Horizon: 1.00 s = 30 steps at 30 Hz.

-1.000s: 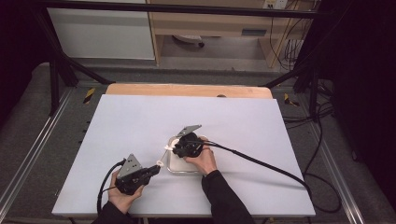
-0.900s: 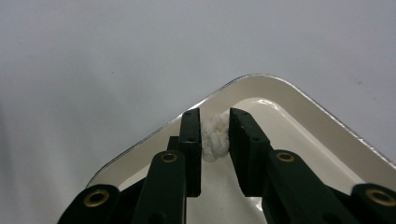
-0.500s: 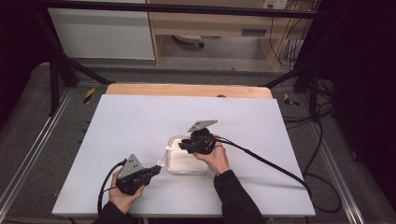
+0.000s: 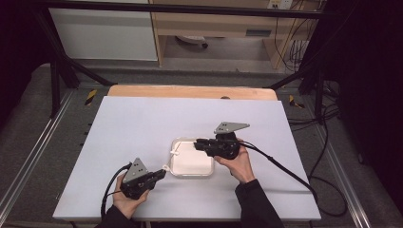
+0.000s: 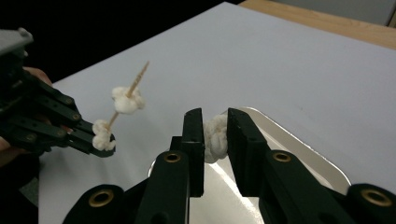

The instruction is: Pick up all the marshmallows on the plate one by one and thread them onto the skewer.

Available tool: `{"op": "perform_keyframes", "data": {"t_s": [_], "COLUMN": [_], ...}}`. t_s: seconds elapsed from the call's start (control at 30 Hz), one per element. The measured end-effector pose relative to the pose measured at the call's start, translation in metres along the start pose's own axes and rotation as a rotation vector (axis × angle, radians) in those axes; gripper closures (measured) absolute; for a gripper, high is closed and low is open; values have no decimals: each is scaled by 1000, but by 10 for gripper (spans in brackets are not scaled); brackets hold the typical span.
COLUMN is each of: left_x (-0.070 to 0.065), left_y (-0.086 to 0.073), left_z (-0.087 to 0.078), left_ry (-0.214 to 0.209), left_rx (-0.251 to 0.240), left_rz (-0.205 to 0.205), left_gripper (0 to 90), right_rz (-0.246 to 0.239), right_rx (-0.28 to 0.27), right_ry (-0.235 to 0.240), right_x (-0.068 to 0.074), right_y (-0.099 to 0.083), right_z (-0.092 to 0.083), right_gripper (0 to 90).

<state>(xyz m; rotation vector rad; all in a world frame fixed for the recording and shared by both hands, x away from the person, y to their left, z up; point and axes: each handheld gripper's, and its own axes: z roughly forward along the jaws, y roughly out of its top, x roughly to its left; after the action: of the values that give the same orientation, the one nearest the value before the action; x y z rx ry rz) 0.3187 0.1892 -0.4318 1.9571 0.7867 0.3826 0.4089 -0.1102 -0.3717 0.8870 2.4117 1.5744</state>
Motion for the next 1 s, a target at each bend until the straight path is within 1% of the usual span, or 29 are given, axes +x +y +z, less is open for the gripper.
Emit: {"op": "perform_keyframes", "data": {"t_s": [0.1, 0.23, 0.43, 0.57, 0.8, 1.0], "left_x": [-1, -3, -5, -6, -7, -8], "left_y": [0, 1, 1, 1, 2, 2], "left_z": [1, 2, 4, 4, 5, 5], "left_ry": [-4, -6, -13, -17, -21, -24], "left_rx": [3, 4, 9, 10, 9, 11], "left_rz": [5, 9, 16, 21, 23, 27], "left_gripper": [886, 886, 886, 886, 886, 886], "right_rz": [7, 16, 44, 49, 71, 92], "right_rx": [-40, -78, -115, -131, -134, -123], "right_ry": [15, 35, 72, 97, 141, 155], "right_x": [2, 3, 5, 9, 13, 11], "right_y": [3, 8, 14, 17, 18, 17], "right_z": [-10, -19, -26, -25, -18, -9], "right_gripper": [776, 776, 777, 777, 775, 773]}}
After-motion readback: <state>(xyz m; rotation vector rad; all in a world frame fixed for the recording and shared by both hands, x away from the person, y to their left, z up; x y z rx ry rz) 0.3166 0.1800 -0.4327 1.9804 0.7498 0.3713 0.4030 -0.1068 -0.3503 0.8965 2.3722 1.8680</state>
